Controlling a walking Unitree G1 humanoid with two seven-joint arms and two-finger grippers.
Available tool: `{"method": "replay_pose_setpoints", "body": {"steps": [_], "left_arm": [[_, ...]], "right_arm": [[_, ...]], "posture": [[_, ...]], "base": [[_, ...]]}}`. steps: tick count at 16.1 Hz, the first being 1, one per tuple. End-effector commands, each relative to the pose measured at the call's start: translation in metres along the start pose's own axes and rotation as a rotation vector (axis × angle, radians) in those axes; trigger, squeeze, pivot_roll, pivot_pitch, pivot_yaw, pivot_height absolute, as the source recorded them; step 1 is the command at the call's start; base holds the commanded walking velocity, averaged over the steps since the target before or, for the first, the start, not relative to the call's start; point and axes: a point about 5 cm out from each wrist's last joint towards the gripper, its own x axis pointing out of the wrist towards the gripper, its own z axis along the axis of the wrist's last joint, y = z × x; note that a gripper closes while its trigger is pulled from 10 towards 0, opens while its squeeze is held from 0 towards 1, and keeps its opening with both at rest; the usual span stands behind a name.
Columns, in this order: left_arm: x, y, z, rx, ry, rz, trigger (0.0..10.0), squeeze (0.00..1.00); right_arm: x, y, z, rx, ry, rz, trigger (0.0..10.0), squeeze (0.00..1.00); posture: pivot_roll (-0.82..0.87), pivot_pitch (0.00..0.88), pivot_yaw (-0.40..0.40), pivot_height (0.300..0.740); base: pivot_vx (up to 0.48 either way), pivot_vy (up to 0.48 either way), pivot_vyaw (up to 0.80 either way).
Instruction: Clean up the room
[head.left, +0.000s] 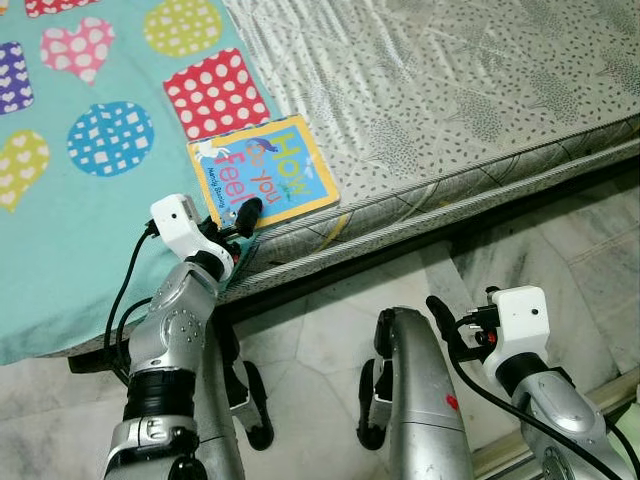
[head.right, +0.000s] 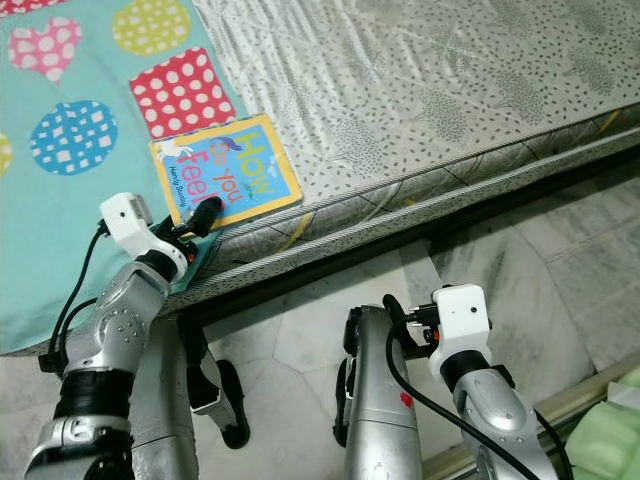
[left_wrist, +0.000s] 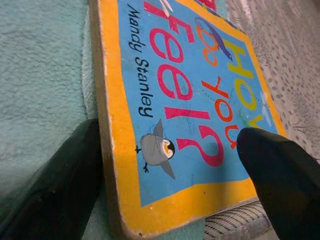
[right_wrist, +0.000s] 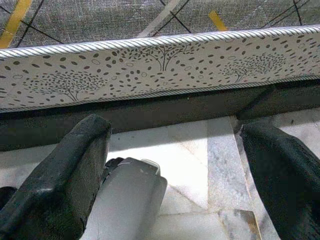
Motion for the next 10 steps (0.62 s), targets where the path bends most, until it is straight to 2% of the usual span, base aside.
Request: {"method": "replay_pose_setpoints", "body": {"steps": [1,3,4,5,6,8,9,10], "left_arm": [[0.0,-0.003,-0.018,-0.03,0.065,-0.021,10.0,0.0],[0.001,-0.014,-0.027,-0.088,0.09,-0.095,10.0,0.0],[0.001,-0.018,-0.03,-0.113,0.096,-0.127,3.7,0.0],[0.002,-0.026,-0.036,-0.154,0.111,-0.187,1.1,0.0],[0.002,-0.028,-0.037,-0.165,0.117,-0.204,0.0,0.0],[0.004,-0.037,-0.044,-0.185,0.158,-0.264,0.0,0.0],[0.006,-0.039,-0.047,-0.169,0.176,-0.265,8.1,0.0],[0.006,-0.039,-0.048,-0.173,0.181,-0.26,10.0,0.0]], "right_arm": [[-0.004,0.001,-0.01,0.007,0.039,-0.007,10.0,0.0],[-0.003,0.001,-0.01,0.005,0.037,-0.011,10.0,0.0],[-0.002,0.001,-0.01,0.004,0.036,-0.013,10.0,0.0],[-0.002,0.001,-0.01,0.004,0.035,-0.017,10.0,0.0],[-0.002,0.001,-0.009,0.004,0.034,-0.019,10.0,0.0],[0.0,0.001,-0.009,0.002,0.031,-0.024,10.0,0.0],[0.001,0.001,-0.009,0.002,0.029,-0.027,10.0,0.0],[0.001,0.001,-0.009,0.002,0.027,-0.028,10.0,0.0]], "posture": [[-0.21,0.425,-0.03,0.552],[-0.21,0.423,-0.029,0.552],[-0.21,0.422,-0.03,0.552],[-0.21,0.421,-0.031,0.552],[-0.22,0.421,-0.031,0.552],[-0.21,0.417,-0.029,0.552],[-0.21,0.416,-0.028,0.552],[-0.21,0.415,-0.026,0.552]], "base": [[0.0,0.0,0.0],[0.0,0.0,0.0],[0.0,0.0,0.0],[0.0,0.0,0.0],[0.0,0.0,0.0],[0.0,0.0,0.0],[0.0,0.0,0.0],[0.0,0.0,0.0]]}}
